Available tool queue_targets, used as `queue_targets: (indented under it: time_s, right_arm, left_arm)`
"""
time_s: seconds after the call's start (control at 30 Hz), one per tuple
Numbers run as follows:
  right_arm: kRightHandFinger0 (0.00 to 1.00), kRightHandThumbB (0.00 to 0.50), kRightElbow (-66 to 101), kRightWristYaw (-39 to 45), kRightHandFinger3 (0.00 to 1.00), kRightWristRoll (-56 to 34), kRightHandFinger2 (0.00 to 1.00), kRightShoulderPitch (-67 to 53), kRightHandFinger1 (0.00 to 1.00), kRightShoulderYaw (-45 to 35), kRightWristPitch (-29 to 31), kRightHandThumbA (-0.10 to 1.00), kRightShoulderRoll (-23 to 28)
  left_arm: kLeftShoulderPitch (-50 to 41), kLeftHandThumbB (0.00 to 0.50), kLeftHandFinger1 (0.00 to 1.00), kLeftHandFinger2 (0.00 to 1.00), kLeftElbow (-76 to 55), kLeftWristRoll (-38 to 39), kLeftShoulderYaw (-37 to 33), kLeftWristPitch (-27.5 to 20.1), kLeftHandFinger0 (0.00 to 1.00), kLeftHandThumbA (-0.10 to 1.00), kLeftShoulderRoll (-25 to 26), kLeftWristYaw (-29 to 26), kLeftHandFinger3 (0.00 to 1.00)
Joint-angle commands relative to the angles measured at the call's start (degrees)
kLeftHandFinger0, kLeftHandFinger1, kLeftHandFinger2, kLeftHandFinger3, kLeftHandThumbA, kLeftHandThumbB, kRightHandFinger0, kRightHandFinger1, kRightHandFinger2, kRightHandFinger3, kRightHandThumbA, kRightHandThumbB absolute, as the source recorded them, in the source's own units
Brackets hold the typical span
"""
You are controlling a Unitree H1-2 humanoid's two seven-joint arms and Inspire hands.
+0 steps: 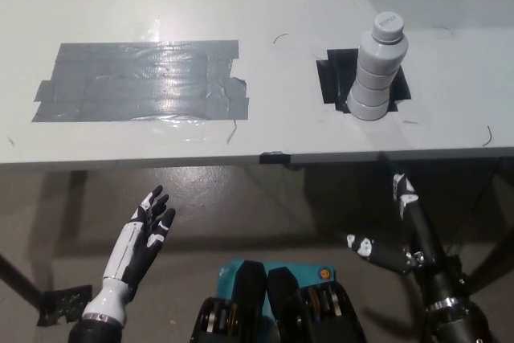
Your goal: A white bottle is kept in the middle of the desk infront of the robot and the robot picks it up with its right hand and passes it to a person
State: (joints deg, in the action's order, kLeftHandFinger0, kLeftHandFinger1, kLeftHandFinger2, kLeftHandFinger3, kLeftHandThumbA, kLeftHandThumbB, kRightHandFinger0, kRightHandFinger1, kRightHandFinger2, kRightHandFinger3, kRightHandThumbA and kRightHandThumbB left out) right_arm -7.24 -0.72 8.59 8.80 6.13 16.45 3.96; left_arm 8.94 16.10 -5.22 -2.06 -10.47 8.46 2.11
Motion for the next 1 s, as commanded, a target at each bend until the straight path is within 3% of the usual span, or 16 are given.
queue_targets:
  time_s: [0.0, 0.03, 0.07, 0.13, 0.2, 0.47, 0.53, 0.97]
  right_arm:
    - [1.0, 0.263, 7.37, -4.7, 1.0, 4.76, 1.0, 2.27, 1.0, -2.61, 7.17, 0.95, -0.28]
    - [1.0, 0.272, 7.89, -4.82, 1.0, 4.84, 1.0, 2.96, 1.0, -3.15, 6.47, 0.97, -0.24]
    - [1.0, 0.231, 8.27, -4.89, 1.0, 5.03, 1.0, 3.22, 1.0, -3.57, 5.91, 1.0, -0.12]
    - [1.0, 0.322, 9.34, -4.74, 1.0, 4.44, 1.0, 4.89, 1.0, -5.02, 1.66, 1.0, 0.33]
    - [1.0, 0.35, 8.76, -4.59, 1.0, 3.94, 1.0, 7.25, 1.0, -6.22, -1.1, 1.0, 0.68]
    - [1.0, 0.357, 0.45, -4.38, 1.0, 3.15, 1.0, 16.84, 1.0, -9.57, -8.6, 1.0, 2.6]
    - [1.0, 0.337, -1.86, -4.47, 1.0, 2.75, 1.0, 18.71, 1.0, -9.98, -8.53, 1.0, 2.91]
    - [1.0, 0.405, -21.84, -6.96, 1.0, 4.16, 1.0, 30.96, 1.0, -9.38, -8.18, 1.0, 3.96]
  left_arm:
    - [0.31, 0.086, 1.0, 1.0, -1.04, -1.07, 0.23, -2.77, 1.0, 0.86, 0.57, -0.8, 1.0]
    - [0.31, 0.082, 1.0, 1.0, -0.98, -1.1, 0.27, -2.84, 1.0, 0.86, 0.49, -0.85, 1.0]
    - [0.17, 0.076, 1.0, 1.0, -0.87, -1.23, 0.21, -3.0, 1.0, 0.86, 0.42, -0.89, 1.0]
    - [0.11, 0.087, 1.0, 1.0, -0.7, -1.76, -0.02, -3.18, 1.0, 0.88, 0.35, -1.0, 1.0]
    - [0.04, 0.099, 1.0, 1.0, -0.97, -0.92, 0.26, -2.83, 1.0, 0.87, 0.19, -0.62, 1.0]
    - [0.54, 0.097, 1.0, 1.0, -0.62, -1.13, 0.28, -2.95, 1.0, 0.88, 0.32, -0.62, 1.0]
    - [0.32, 0.101, 1.0, 1.0, -1.03, -1.2, 0.2, -2.73, 1.0, 0.88, 0.28, -0.54, 1.0]
    - [0.13, 0.097, 1.0, 1.0, -1.42, -2.2, -0.05, -2.92, 1.0, 0.9, 0.41, -0.7, 1.0]
